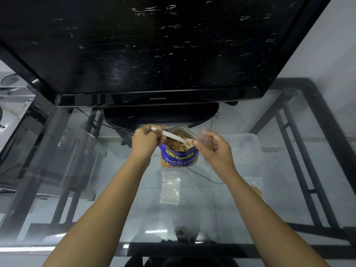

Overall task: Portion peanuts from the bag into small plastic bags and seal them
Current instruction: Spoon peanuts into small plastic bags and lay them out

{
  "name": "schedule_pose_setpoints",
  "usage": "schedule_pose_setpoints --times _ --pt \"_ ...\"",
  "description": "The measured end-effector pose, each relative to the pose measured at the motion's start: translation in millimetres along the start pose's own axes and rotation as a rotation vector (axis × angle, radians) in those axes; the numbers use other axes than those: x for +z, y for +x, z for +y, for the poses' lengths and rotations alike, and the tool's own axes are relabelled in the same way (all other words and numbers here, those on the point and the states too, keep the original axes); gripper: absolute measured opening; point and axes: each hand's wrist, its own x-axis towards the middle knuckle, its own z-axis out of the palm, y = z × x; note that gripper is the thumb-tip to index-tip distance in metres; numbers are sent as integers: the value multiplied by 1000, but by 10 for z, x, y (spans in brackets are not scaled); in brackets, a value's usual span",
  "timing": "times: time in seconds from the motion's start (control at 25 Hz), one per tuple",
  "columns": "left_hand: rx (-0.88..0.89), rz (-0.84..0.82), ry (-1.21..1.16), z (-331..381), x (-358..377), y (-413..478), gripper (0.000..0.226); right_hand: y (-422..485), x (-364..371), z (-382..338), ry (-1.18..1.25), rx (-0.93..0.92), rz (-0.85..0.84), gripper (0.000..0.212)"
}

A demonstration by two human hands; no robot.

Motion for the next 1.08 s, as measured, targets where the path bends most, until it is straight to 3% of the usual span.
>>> schedule_pose_setpoints --times 0.2,0.44,0.6,0.72,0.88,1.08 --pt "-96 15 -172 -48 -146 111 13 24 -56 -20 -8 -25 43 37" --pt "-105 31 -216 -78 -321 202 14 33 -136 -124 -265 -110 38 49" --pt "-44 75 -257 119 -419 198 19 46 -85 -144 -574 -266 34 53" --pt "48 61 -244 359 -453 129 22 35 12 -213 -609 -323 33 52" --pt "362 -22 30 639 -390 -168 21 6 190 -323 -476 -345 55 48" --pt "1286 26 632 866 -430 -801 12 -26 313 -414 -296 -350 135 47"
